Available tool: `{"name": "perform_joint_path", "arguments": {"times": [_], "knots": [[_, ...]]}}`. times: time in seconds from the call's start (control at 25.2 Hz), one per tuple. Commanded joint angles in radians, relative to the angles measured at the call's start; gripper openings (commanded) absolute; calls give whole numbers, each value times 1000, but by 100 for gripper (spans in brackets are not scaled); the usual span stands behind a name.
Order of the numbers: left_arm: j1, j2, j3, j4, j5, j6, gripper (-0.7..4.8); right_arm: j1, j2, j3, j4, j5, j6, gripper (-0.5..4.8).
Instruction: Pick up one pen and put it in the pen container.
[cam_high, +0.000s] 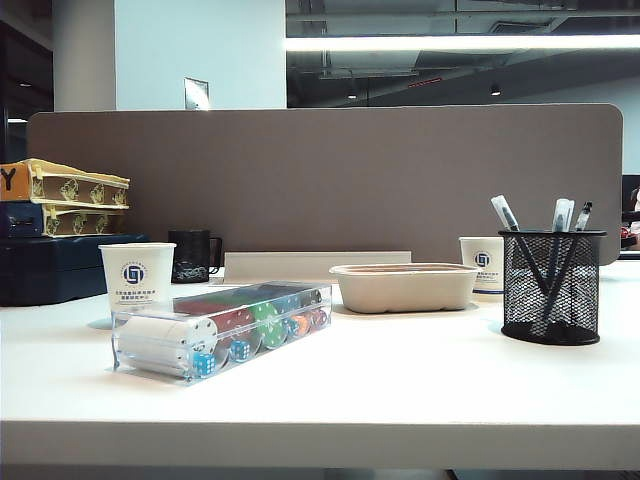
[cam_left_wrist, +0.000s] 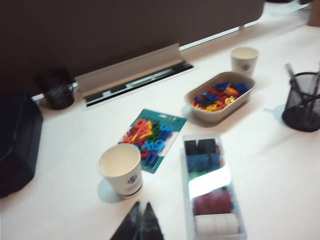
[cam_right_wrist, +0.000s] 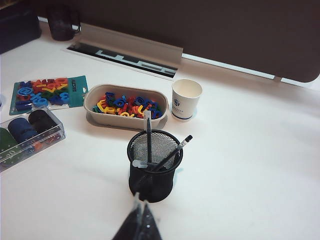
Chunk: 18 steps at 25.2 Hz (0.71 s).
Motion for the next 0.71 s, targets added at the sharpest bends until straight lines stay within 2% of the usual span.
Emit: {"name": "perform_joint_path", "arguments": {"times": [0.04, 0.32, 0.52, 0.71], "knots": [[2, -39, -46, 58, -21, -17, -6, -2, -32, -30, 40, -1, -2, -6], [2, -50, -89, 73, -21, -29, -6, -2, -46, -50, 52, -1, -2, -5], [2, -50, -89, 74, -21, 31, -4, -2, -45, -54, 68, 2, -1, 2], [2, -7, -89, 78, -21, 26, -4, -2, -44, -103, 141, 6, 10, 2]]}}
